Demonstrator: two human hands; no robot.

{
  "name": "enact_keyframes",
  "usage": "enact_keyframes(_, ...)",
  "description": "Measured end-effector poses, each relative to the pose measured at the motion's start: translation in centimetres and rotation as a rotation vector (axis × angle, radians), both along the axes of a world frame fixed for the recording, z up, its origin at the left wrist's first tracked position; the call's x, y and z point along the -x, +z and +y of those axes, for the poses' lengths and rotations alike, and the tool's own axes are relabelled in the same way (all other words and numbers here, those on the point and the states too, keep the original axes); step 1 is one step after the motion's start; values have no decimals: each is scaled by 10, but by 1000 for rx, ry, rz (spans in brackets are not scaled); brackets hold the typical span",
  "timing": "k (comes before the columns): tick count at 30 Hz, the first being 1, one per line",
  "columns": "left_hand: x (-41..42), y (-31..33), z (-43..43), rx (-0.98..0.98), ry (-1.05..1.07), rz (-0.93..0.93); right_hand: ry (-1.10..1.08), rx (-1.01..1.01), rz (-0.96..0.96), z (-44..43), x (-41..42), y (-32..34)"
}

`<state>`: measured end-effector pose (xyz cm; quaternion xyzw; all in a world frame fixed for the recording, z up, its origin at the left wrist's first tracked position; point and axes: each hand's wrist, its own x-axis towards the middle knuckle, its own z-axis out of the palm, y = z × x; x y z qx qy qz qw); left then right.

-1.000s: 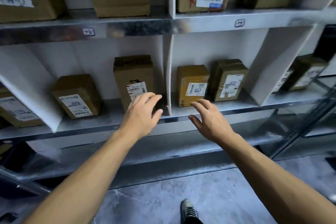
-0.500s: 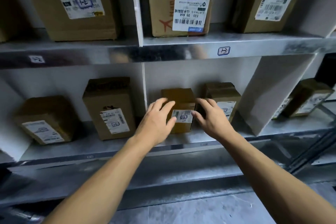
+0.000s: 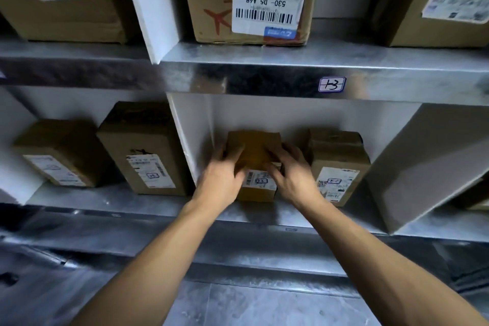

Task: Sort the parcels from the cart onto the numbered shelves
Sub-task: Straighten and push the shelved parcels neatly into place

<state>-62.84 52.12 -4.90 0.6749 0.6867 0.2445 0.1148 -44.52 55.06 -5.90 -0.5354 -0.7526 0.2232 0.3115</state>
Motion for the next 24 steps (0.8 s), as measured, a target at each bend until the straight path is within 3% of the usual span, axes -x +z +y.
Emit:
enact_keyframes(11,5,6,0,-2,13,11,-14,8,43,-9,10,-2)
enact_keyframes(17,8,10,-2,15,-11,27,-33,29,-47,-21,5,11)
enact_keyframes(24,-10,26,-1,-247,-217,-3,-169,-232,-176,-50,-46,30)
